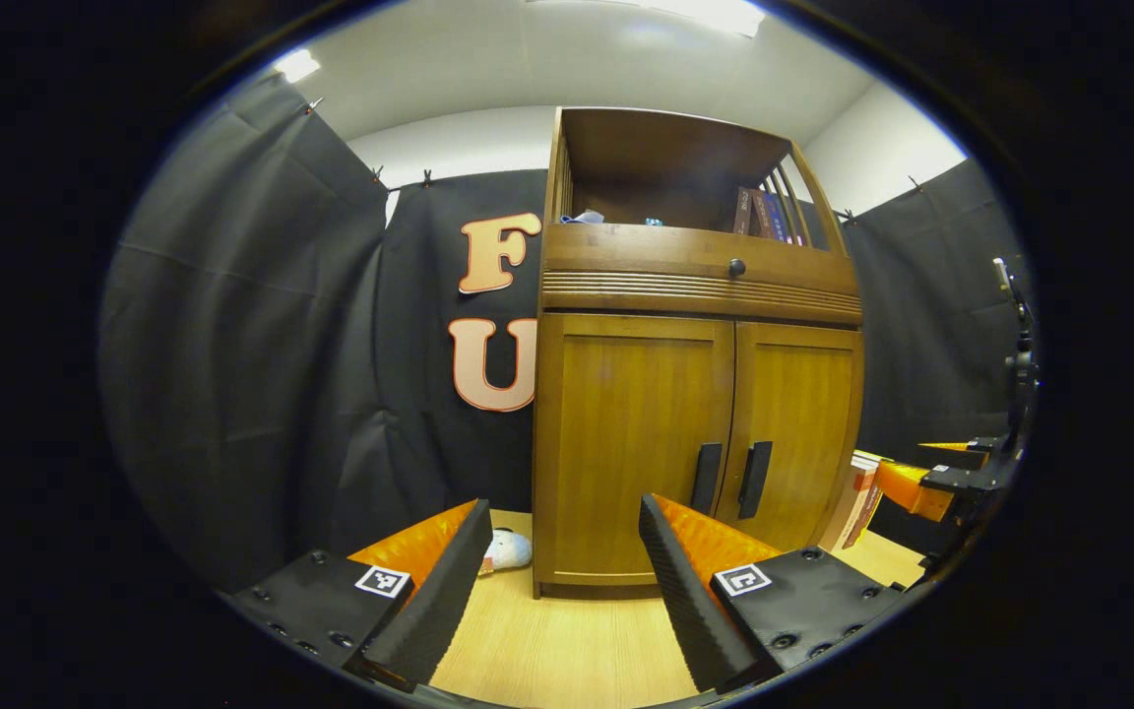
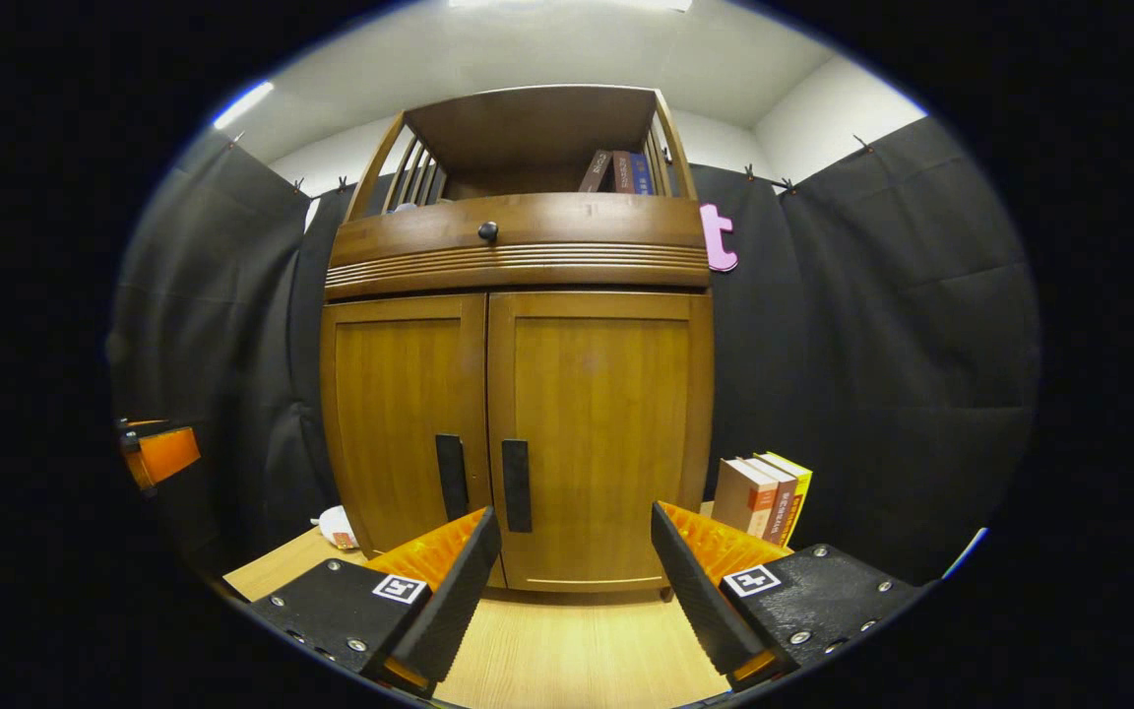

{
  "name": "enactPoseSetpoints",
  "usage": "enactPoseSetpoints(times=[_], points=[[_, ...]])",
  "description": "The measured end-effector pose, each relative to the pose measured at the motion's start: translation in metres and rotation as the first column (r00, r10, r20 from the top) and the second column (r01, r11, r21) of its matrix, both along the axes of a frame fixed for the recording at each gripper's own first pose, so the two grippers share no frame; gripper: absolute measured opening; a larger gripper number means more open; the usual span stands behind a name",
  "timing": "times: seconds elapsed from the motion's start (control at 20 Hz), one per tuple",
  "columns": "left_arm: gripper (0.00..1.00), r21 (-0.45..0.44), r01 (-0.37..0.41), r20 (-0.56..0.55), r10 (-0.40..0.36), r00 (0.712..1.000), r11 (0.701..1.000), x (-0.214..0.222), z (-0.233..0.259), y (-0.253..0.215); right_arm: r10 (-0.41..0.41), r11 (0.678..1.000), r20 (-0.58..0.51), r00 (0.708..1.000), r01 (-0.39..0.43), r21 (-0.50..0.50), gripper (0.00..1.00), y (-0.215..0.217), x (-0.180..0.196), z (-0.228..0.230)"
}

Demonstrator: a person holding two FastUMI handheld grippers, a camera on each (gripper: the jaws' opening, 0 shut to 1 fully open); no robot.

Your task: Open the right door of the double-door shoe cabinet with the right hand, and open the left door with the left hand.

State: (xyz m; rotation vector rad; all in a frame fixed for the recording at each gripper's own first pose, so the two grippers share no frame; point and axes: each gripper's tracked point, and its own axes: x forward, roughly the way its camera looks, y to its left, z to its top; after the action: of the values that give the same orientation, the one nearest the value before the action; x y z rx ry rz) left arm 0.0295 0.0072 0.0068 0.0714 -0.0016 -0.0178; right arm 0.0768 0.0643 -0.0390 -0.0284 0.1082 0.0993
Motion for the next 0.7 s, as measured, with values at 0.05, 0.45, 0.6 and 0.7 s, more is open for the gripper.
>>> enactPoseSetpoints(times=[0.05, 0.45, 0.6, 0.7], points=[[0.93, 0.000, -0.006, 0.000, 0.006, 1.000, 1.000, 0.000, -0.001, 0.004, 0.005, 1.000, -0.007, 1.000, -0.005, 0.008, 0.94, 0.006, 0.010, -0.004], [0.93, 0.014, -0.054, -0.010, 0.054, 0.998, 0.998, 0.011, -0.007, 0.030, 0.027, 1.000, -0.047, 0.999, -0.026, 0.015, 1.00, 0.040, 0.087, -0.039], [0.93, 0.016, -0.078, -0.011, 0.078, 0.997, 0.997, 0.010, -0.009, 0.041, 0.034, 0.999, -0.073, 0.997, -0.033, 0.022, 0.93, 0.051, 0.114, -0.054], [0.93, 0.020, -0.096, -0.009, 0.096, 0.995, 0.995, 0.009, -0.010, 0.046, 0.025, 1.000, -0.076, 0.997, -0.024, 0.011, 0.90, 0.054, 0.133, -0.060]])
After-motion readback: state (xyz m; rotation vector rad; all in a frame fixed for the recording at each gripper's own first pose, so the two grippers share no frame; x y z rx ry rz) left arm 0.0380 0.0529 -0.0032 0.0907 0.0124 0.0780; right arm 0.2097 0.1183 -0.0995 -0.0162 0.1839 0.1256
